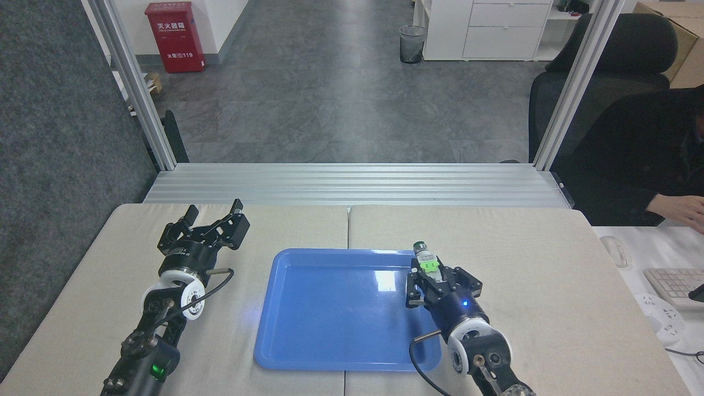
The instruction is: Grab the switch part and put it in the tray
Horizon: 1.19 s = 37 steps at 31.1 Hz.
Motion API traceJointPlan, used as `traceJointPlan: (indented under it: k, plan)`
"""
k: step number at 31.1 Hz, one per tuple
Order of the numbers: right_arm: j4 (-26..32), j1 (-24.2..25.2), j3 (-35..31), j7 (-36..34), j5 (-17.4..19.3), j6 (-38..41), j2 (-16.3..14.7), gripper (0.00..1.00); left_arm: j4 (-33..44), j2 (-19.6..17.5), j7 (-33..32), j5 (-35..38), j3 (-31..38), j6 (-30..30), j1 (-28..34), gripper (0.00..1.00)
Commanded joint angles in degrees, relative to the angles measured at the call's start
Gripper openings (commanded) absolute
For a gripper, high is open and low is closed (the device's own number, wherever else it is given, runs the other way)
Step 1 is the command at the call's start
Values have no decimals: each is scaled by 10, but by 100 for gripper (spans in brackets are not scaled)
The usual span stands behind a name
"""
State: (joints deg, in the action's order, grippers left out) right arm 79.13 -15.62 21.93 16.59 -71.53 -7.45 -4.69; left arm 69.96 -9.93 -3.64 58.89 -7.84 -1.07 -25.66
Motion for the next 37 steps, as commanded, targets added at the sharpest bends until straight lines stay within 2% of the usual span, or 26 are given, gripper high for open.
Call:
traceJointPlan:
  k: [1, 8, 9, 10, 11, 14, 15, 16, 21, 25, 27, 29, 30, 32, 35, 37]
  plan:
    - [-36, 8, 170, 22, -25, -11, 102, 0, 0, 0, 0, 0, 0, 0, 0, 100]
    - [-92, 7, 169, 49, -25, -12, 104, 0, 0, 0, 0, 0, 0, 0, 0, 100]
    - [-99, 7, 168, 49, -25, -12, 104, 8, 0, 0, 0, 0, 0, 0, 0, 100]
    - [-103, 7, 167, 49, -25, -13, 104, 22, 0, 0, 0, 0, -1, 0, 0, 100]
    - [-106, 7, 166, 49, -25, -14, 104, 42, 0, 0, 0, 0, -1, 0, 0, 100]
    - [-107, 6, 154, 46, -24, -29, 104, 83, 0, 0, 0, 0, 0, 0, 0, 100]
    - [-107, 3, 142, 45, -21, -32, 106, 94, 0, 0, 0, 0, 0, 0, 0, 100]
    - [-107, 1, 129, 42, -18, -31, 107, 99, 0, 0, 0, 0, 0, 0, 0, 100]
    - [-95, -44, 53, 20, -11, -32, 117, 99, 0, 0, 0, 0, 0, 0, 0, 100]
    - [-66, -78, -9, -38, -5, -13, 101, 99, 0, 0, 0, 0, 0, 0, 0, 100]
    - [-66, -94, -42, -52, -7, 14, 60, 99, 0, 0, 0, 0, -1, 0, 0, 100]
    - [-66, -103, -78, -53, -5, 44, -4, 99, 0, 0, 0, 0, 0, 0, 0, 100]
    - [-66, -103, -93, -54, -4, 57, -24, 99, 0, 0, 0, 0, 0, 0, 0, 100]
    - [-66, -103, -129, -54, 8, 83, -58, 99, 0, 0, 0, 0, 0, 0, 0, 100]
    - [-69, -97, -198, -53, 44, 117, -94, 99, 0, 0, 0, 0, 0, 0, 0, 100]
    - [-75, -89, -221, -53, 66, 133, -121, 99, 0, 0, 0, 0, 0, 0, 0, 100]
